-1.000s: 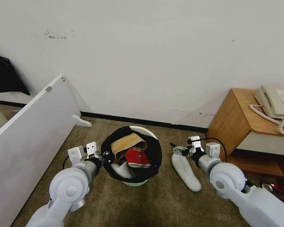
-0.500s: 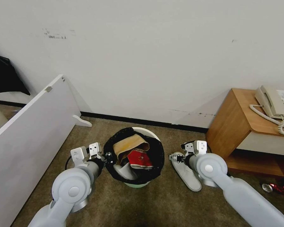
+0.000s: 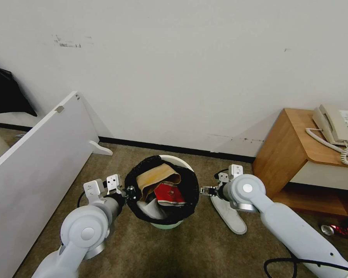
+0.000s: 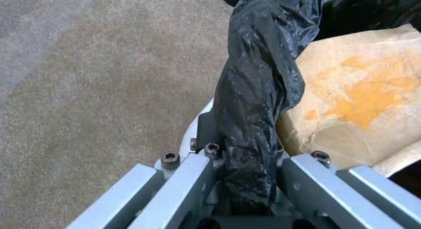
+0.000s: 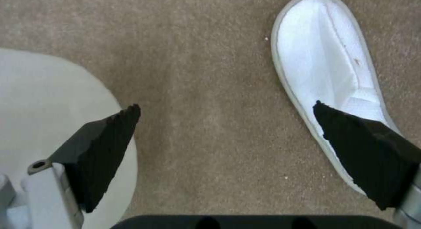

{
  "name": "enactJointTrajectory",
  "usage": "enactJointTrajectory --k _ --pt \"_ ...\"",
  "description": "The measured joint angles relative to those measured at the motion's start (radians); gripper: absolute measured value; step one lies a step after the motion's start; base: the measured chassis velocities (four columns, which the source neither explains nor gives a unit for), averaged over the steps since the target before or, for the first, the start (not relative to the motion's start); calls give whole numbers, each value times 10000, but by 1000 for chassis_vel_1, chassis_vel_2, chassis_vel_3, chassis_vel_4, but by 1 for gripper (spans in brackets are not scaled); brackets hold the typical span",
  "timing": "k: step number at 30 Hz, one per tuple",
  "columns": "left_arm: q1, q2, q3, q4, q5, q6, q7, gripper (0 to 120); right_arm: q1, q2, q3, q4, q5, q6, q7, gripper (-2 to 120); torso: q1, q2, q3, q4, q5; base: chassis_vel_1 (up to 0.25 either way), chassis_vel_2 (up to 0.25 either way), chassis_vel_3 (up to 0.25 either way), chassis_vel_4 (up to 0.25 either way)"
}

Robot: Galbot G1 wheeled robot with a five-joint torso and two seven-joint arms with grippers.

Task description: Pick up the trash bin, then pick up the garbage from the floor and place it into the trash bin.

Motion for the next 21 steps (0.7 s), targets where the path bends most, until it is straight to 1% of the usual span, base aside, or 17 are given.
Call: enactJointTrajectory --k 2,4,6,7,10,16,21 --pt "17 -2 17 0 6 0 11 1 41 43 -12 -205 -36 3 -94 100 0 1 0 -1 0 0 0 0 0" --pt "70 -7 87 5 66 2 30 1 84 89 17 -692 -415 16 -380 100 0 0 0 -1 1 0 0 0 0" --pt "76 -6 147 8 100 2 34 1 23 66 97 -879 -620 25 -492 100 0 1 0 1 0 0 0 0 0" --pt "75 -1 195 -1 110 2 34 1 -108 28 188 -1029 -813 31 -573 100 0 2 0 -2 1 0 0 0 0" --pt "75 1 233 -25 112 2 38 1 -224 9 274 -1138 -998 35 -639 100 0 2 0 -4 1 0 0 0 0" --pt "86 22 279 -82 148 3 55 1 -917 -134 700 -1358 -1837 51 -996 100 0 2 0 -4 2 0 0 0 0" --pt "76 26 314 -93 156 2 60 1 -1129 -167 894 -1462 -2076 56 -1099 100 0 2 0 -2 2 0 0 0 0"
